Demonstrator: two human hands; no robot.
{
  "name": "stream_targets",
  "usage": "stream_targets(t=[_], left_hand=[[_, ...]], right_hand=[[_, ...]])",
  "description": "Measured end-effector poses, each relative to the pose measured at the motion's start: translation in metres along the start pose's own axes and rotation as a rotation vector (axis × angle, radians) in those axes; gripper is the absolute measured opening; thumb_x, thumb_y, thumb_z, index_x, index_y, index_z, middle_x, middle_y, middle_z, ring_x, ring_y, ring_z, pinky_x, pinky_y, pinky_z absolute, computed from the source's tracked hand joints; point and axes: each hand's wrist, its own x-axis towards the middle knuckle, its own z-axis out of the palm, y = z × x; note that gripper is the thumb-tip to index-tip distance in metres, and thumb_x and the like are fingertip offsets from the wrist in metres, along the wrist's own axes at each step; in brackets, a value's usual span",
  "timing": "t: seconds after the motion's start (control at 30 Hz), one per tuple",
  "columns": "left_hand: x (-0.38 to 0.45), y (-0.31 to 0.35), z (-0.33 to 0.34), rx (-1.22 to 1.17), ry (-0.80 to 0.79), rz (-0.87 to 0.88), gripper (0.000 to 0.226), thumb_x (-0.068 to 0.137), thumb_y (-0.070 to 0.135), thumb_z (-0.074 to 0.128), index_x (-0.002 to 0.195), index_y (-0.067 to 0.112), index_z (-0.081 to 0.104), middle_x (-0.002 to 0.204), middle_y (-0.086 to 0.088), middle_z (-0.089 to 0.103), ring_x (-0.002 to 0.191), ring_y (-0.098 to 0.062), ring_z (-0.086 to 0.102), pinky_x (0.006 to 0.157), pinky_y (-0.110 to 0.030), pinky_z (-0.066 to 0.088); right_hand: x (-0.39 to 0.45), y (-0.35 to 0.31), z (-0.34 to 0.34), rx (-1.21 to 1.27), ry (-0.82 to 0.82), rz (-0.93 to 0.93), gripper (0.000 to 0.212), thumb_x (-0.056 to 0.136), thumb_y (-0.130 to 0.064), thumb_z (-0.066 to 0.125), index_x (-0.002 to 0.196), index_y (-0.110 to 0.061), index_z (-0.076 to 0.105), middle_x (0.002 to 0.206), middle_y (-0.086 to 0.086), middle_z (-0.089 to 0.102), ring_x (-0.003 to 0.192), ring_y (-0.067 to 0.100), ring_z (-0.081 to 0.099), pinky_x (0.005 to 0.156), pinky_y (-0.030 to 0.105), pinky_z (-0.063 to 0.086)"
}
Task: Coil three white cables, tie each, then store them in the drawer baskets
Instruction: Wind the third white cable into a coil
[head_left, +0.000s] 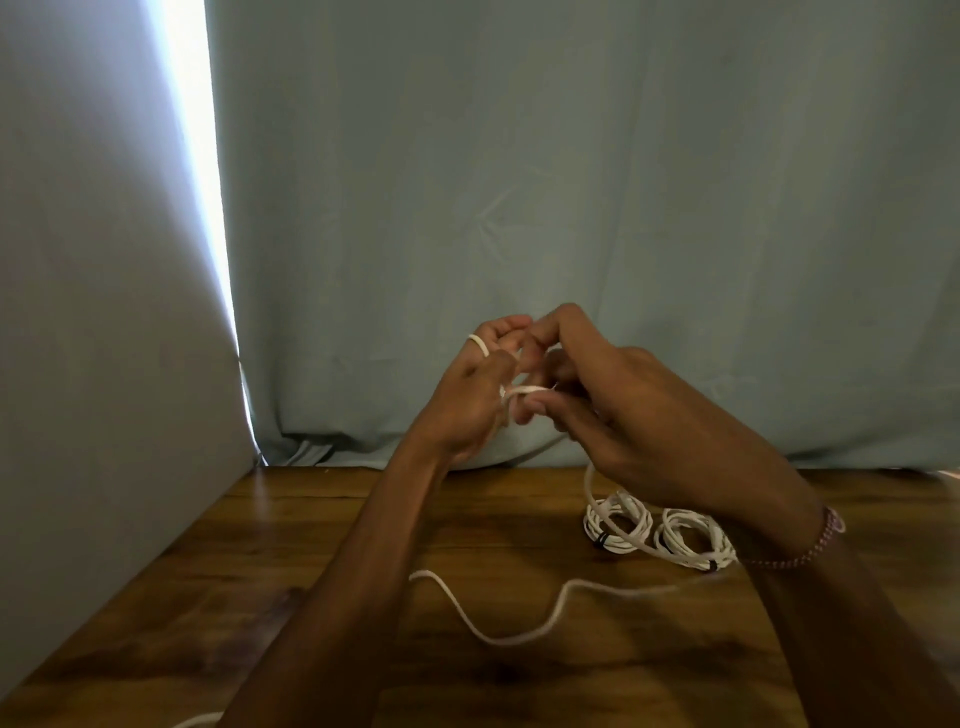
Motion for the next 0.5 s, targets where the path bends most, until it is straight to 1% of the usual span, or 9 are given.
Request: stream_targets(t=[0.07, 0.1, 0.17, 0.2, 0.27, 0.3, 0.37, 0.43, 0.5], left_hand=[[-0.005, 0.002, 0.008, 0.01, -0.063, 0.002, 0.029, 0.105, 0.003, 0.045, 0.133, -0.005, 0.042, 0.106, -0.022, 0.064, 0.089, -0.017, 0.069, 0.078, -0.028, 0.056], [-0.007, 0.003, 0.011, 0.002, -0.099, -0.002, 0.03, 0.104, 0.006, 0.047, 0.131, -0.007, 0.044, 0.1, -0.017, 0.065, 0.086, -0.016, 0.069, 0.076, -0.027, 0.057], [-0.011, 0.009, 0.016, -0.001, -0.213, -0.012, 0.037, 0.105, 0.024, 0.045, 0.122, -0.009, 0.05, 0.089, -0.018, 0.065, 0.076, -0.026, 0.065, 0.069, -0.032, 0.057], [-0.012, 0.011, 0.017, 0.009, -0.266, -0.025, 0.04, 0.105, 0.031, 0.041, 0.116, -0.006, 0.053, 0.08, -0.019, 0.063, 0.064, -0.027, 0.058, 0.06, -0.032, 0.052], [-0.012, 0.012, 0.017, 0.015, -0.306, -0.09, 0.047, 0.106, 0.041, 0.036, 0.114, -0.001, 0.055, 0.062, -0.014, 0.054, 0.049, -0.02, 0.037, 0.048, -0.03, 0.032], [-0.011, 0.012, 0.018, 0.003, -0.312, -0.137, 0.054, 0.107, 0.046, 0.031, 0.118, -0.002, 0.054, 0.056, -0.01, 0.049, 0.046, -0.016, 0.029, 0.048, -0.031, 0.023], [-0.011, 0.011, 0.02, -0.049, -0.349, -0.219, 0.073, 0.102, 0.06, 0.018, 0.119, -0.002, 0.052, 0.048, -0.006, 0.042, 0.042, -0.012, 0.022, 0.048, -0.032, 0.017], [-0.011, 0.011, 0.022, -0.085, -0.387, -0.249, 0.084, 0.095, 0.071, 0.009, 0.107, 0.002, 0.054, 0.044, -0.004, 0.036, 0.039, -0.011, 0.02, 0.048, -0.033, 0.014], [-0.012, 0.011, 0.024, -0.114, -0.425, -0.266, 0.087, 0.091, 0.075, 0.006, 0.097, 0.004, 0.055, 0.042, -0.002, 0.033, 0.037, -0.01, 0.02, 0.046, -0.031, 0.015]], right_hand=[[0.001, 0.001, 0.0, 0.036, 0.042, -0.015, 0.026, 0.103, -0.015, 0.053, 0.12, -0.027, 0.037, 0.092, -0.007, 0.069, 0.079, 0.005, 0.068, 0.063, 0.025, 0.056], [0.002, 0.001, -0.001, 0.045, 0.076, -0.027, 0.025, 0.103, -0.015, 0.051, 0.121, -0.026, 0.037, 0.092, -0.006, 0.071, 0.08, 0.006, 0.069, 0.063, 0.027, 0.057], [0.003, 0.005, -0.002, 0.057, 0.183, -0.036, 0.021, 0.103, -0.013, 0.051, 0.117, -0.023, 0.039, 0.084, -0.001, 0.071, 0.066, 0.005, 0.066, 0.053, 0.019, 0.051], [0.004, 0.007, -0.002, 0.059, 0.241, -0.038, 0.019, 0.103, -0.011, 0.052, 0.115, -0.021, 0.041, 0.082, 0.001, 0.071, 0.06, 0.002, 0.063, 0.051, 0.013, 0.045], [0.007, 0.009, -0.001, 0.045, 0.353, -0.048, 0.017, 0.102, -0.008, 0.055, 0.111, -0.016, 0.044, 0.084, 0.0, 0.072, 0.062, -0.004, 0.062, 0.055, 0.005, 0.042], [0.008, 0.012, 0.0, 0.029, 0.406, -0.055, 0.016, 0.101, -0.007, 0.058, 0.11, -0.013, 0.047, 0.085, 0.0, 0.073, 0.067, -0.008, 0.063, 0.059, 0.003, 0.042], [0.01, 0.018, 0.002, -0.014, 0.499, -0.062, 0.016, 0.098, -0.01, 0.062, 0.111, -0.007, 0.053, 0.087, -0.005, 0.07, 0.077, -0.012, 0.064, 0.067, 0.001, 0.045], [0.011, 0.023, 0.003, -0.05, 0.566, -0.055, 0.02, 0.096, -0.017, 0.065, 0.111, -0.005, 0.059, 0.091, -0.007, 0.068, 0.087, -0.005, 0.067, 0.071, 0.004, 0.049], [0.01, 0.027, 0.004, -0.087, 0.622, -0.06, 0.021, 0.094, -0.02, 0.068, 0.107, -0.003, 0.064, 0.091, -0.004, 0.069, 0.087, 0.005, 0.068, 0.071, 0.007, 0.052]])
